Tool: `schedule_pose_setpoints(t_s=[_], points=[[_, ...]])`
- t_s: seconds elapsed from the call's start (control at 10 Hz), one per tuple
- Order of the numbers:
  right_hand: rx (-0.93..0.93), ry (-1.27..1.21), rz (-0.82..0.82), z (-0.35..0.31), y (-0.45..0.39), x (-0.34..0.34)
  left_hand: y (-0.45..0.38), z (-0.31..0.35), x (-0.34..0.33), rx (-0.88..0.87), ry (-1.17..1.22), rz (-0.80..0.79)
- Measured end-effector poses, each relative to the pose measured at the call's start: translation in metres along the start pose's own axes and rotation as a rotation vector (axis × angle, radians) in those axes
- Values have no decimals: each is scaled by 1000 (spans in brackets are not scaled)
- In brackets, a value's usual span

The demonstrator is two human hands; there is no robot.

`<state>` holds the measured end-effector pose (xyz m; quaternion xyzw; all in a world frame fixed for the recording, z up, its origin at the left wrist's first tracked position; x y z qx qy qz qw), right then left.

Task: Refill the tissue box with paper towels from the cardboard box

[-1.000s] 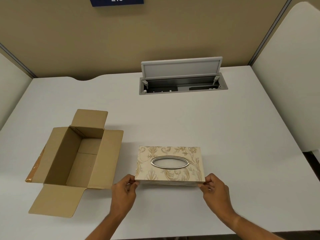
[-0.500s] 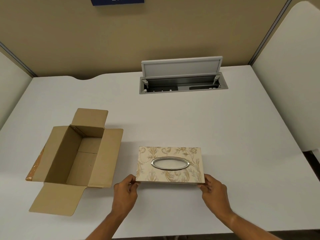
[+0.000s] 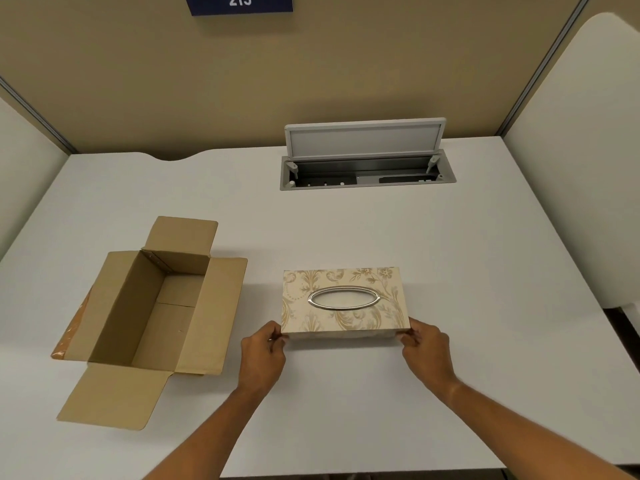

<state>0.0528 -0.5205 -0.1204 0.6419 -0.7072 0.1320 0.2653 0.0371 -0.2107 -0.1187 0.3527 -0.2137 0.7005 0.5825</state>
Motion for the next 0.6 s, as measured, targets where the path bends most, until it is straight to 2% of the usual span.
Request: schedule_pose_setpoints(t_s=[0.3,0.4,0.6], points=[[-3,-8,16,-4,-19,-3,-24,5,-5,43,-14,0],[-32,-6,-37,-7,-19,-2,-23,7,-4,38,-36,-13],[61,130,-20,-39,-26,11,-17,52,23,-124,83,98]])
Point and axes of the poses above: each hand's wrist, its own y-axis away from the middle knuckle, its own x-axis out of the back of the hand, z = x × y, the point moved 6 cm from there along -y, towards the middle knuckle, and after that the axes turned 7 degrees about -y, right-handed, at the moved point
